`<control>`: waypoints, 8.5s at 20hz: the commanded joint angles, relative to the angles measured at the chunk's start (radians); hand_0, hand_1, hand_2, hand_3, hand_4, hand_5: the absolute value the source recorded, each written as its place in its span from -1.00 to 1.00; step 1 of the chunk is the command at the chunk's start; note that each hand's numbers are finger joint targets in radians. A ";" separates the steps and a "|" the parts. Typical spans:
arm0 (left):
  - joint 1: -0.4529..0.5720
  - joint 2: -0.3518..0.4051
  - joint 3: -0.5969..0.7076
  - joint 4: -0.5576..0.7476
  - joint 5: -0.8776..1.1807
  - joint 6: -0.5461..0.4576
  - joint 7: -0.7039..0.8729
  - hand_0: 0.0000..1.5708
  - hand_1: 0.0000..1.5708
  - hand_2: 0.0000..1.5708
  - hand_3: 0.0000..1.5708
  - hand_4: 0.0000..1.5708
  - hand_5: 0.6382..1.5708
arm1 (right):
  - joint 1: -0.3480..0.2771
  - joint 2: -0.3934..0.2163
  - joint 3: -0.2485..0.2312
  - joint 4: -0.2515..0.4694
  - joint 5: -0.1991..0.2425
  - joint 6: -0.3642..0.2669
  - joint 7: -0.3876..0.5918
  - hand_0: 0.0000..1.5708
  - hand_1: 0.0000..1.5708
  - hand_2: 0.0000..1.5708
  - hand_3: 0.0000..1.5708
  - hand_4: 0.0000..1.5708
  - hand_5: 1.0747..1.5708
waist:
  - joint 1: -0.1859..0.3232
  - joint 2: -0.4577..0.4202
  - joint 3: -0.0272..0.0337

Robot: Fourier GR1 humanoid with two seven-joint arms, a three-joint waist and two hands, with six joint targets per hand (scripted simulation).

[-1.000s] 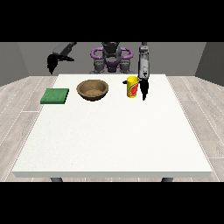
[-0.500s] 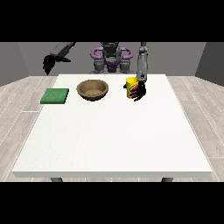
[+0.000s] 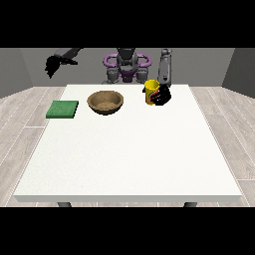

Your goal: Pick the cup and pour the ball into the bowl, then pick the bowl and place it on the pad

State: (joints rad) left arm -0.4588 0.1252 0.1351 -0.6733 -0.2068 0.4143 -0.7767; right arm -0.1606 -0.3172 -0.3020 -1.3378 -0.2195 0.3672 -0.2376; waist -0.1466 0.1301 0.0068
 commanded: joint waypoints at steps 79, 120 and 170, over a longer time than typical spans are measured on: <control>-0.009 -0.057 -0.163 -0.470 0.107 -0.280 0.524 -1.00 -1.00 -1.00 -1.00 -1.00 0.98 | -0.175 0.260 0.021 0.343 0.090 -0.340 -0.088 -1.00 -1.00 -1.00 -1.00 -0.58 0.99 | 0.261 0.023 -0.0066; 0.204 0.046 -0.011 -0.400 0.187 -0.404 0.476 -1.00 -1.00 -1.00 -1.00 0.27 0.66 | -0.385 0.105 0.251 0.613 0.422 -0.743 0.472 1.00 1.00 1.00 0.13 0.03 0.98 | 0.168 -0.240 -0.0087; 0.075 0.360 0.207 -0.472 0.460 -0.701 0.551 -1.00 -1.00 -1.00 -1.00 0.15 0.97 | -0.479 -0.384 -0.053 0.794 0.241 -0.402 0.349 -1.00 -1.00 -1.00 -1.00 -1.00 0.13 | 0.248 -0.075 -0.0059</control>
State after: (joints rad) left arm -0.3830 0.5520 0.4026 -1.0925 0.2725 -0.3315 -0.2984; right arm -0.6113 -0.6571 -0.3721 -0.5469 0.0160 -0.0991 0.0563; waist 0.1067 0.1307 0.0019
